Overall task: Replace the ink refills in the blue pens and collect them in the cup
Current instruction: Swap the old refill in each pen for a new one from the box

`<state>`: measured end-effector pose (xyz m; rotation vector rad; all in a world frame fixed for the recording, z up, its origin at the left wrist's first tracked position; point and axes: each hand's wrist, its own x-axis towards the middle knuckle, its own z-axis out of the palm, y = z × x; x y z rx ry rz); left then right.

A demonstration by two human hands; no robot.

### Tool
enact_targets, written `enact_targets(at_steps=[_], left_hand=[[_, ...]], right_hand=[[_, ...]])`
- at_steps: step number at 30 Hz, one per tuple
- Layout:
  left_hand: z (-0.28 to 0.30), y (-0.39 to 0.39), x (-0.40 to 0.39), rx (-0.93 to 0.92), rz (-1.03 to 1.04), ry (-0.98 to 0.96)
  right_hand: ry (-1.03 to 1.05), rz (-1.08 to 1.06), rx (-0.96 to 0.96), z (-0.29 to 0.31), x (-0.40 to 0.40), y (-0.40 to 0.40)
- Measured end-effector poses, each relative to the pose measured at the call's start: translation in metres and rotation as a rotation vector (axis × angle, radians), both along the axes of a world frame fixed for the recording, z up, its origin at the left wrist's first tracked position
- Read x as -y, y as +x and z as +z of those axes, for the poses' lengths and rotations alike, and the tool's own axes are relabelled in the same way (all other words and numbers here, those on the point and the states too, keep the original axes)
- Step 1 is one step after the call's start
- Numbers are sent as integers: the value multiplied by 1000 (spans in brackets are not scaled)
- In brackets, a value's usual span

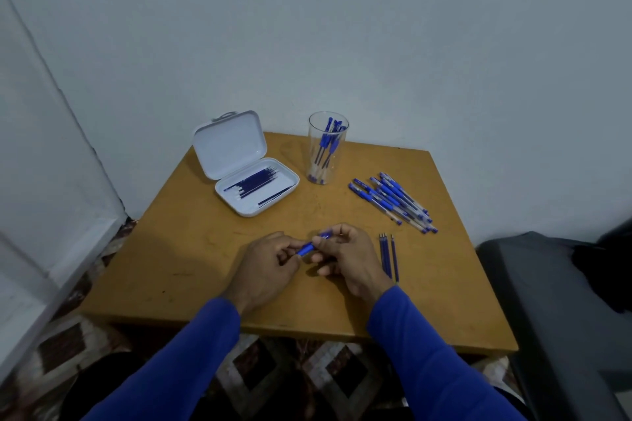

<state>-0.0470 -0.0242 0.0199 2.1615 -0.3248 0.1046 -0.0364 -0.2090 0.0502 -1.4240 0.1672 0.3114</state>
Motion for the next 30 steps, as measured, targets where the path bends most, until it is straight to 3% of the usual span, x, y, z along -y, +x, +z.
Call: enact_targets(at_steps=[8,30], left_hand=[[0,4,0,-152,2,-62],[-3,18,-7,-228,-119,-92]], right_hand=[[61,14,8,-4,3,-6],[48,56,28,-10,6,-5]])
